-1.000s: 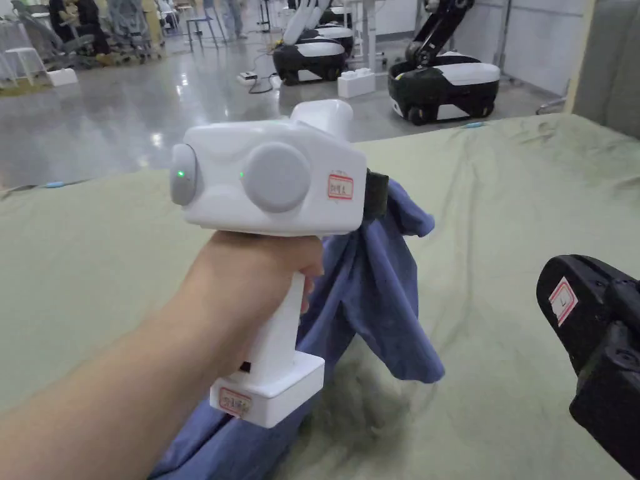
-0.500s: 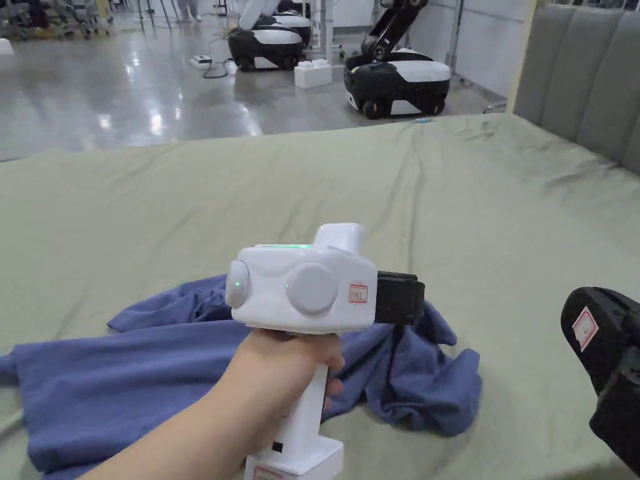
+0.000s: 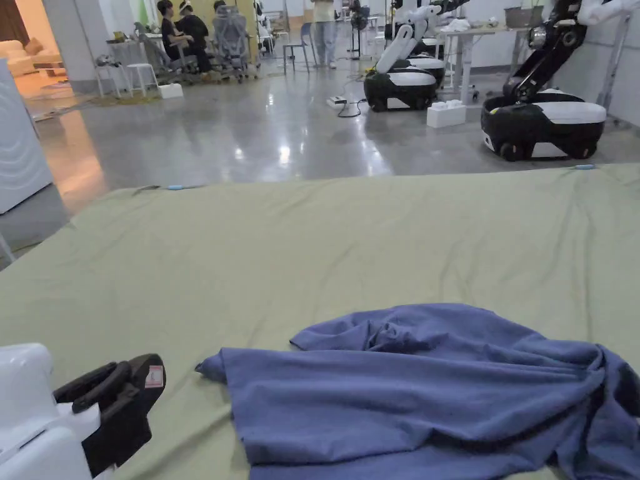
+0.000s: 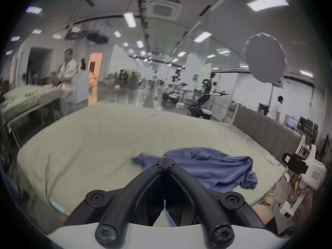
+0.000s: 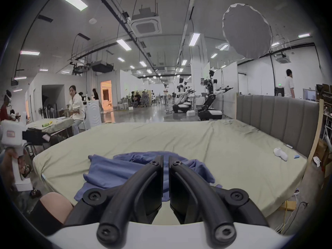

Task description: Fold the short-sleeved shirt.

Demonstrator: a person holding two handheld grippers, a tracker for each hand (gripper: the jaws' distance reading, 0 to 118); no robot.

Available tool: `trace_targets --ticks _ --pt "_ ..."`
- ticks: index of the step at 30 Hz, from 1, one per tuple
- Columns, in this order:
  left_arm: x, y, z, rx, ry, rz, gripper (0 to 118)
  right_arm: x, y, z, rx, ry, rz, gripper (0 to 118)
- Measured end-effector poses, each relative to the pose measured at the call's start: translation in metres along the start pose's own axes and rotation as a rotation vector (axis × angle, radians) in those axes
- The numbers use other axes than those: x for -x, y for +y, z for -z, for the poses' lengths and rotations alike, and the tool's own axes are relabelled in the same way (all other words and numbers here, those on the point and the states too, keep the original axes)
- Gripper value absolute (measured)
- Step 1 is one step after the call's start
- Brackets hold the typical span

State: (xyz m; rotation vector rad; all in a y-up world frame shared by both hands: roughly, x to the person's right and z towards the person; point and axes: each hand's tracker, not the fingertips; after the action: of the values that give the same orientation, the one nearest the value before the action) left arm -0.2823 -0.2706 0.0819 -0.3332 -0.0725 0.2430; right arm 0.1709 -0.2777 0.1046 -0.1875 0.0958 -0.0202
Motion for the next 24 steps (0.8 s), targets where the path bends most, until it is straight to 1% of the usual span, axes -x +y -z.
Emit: trace_targets --ticks 3,6,8,10,11,12,13,14,15,16,18,19,20,21,22,23,24 --pt "0.027 -0.023 0.006 0.059 0.019 -0.051 0 0.004 -0.002 0.013 0.031 0.022 0.013 9" --pt "0.034 -0.028 0.033 0.078 0.007 -0.062 0 0.008 -0.006 0.023 0.056 0.026 -0.014 9" --pt "0.032 -0.019 0.065 0.095 -0.005 -0.053 0 0.007 -0.01 0.029 0.073 0.027 -0.033 9" --pt "0.034 -0.009 0.112 0.166 -0.031 -0.026 0 0.005 -0.014 0.034 0.089 0.023 -0.046 9" --pt "0.036 -0.003 0.136 0.193 -0.033 -0.029 11 0.004 -0.016 0.037 0.099 0.018 -0.052 9" --pt "0.04 0.0 0.16 0.218 -0.034 -0.045 60 0.001 -0.019 0.04 0.107 0.011 -0.056 9" --pt "0.043 0.005 0.186 0.267 -0.011 -0.063 101 -0.002 -0.023 0.043 0.119 0.001 -0.061 9" --pt "0.047 0.007 0.213 0.333 -0.002 -0.098 118 -0.004 -0.026 0.047 0.132 -0.007 -0.063 9" --pt "0.05 0.008 0.23 0.354 -0.021 -0.117 118 -0.007 -0.028 0.05 0.144 -0.014 -0.064 9" --pt "0.053 0.008 0.249 0.337 -0.005 -0.141 118 -0.01 -0.031 0.053 0.156 -0.023 -0.063 9" --pt "0.055 0.003 0.282 0.394 0.078 -0.13 118 -0.015 -0.036 0.059 0.174 -0.035 -0.065 9" --pt "0.057 -0.003 0.294 0.44 0.103 -0.115 116 -0.018 -0.037 0.061 0.182 -0.041 -0.066 9" --pt "0.058 -0.011 0.305 0.487 0.099 -0.095 109 -0.021 -0.039 0.063 0.186 -0.046 -0.065 9" --pt "0.057 -0.02 0.314 0.539 0.112 -0.064 88 -0.024 -0.04 0.065 0.188 -0.049 -0.063 9" --pt "0.053 -0.033 0.32 0.601 0.159 -0.027 71 -0.027 -0.041 0.067 0.191 -0.051 -0.057 9" --pt "0.046 -0.045 0.317 0.628 0.161 -0.001 69 -0.03 -0.042 0.069 0.194 -0.051 -0.051 9" --pt "0.038 -0.053 0.31 0.575 0.2 0.082 52 -0.033 -0.043 0.071 0.198 -0.051 -0.046 9"
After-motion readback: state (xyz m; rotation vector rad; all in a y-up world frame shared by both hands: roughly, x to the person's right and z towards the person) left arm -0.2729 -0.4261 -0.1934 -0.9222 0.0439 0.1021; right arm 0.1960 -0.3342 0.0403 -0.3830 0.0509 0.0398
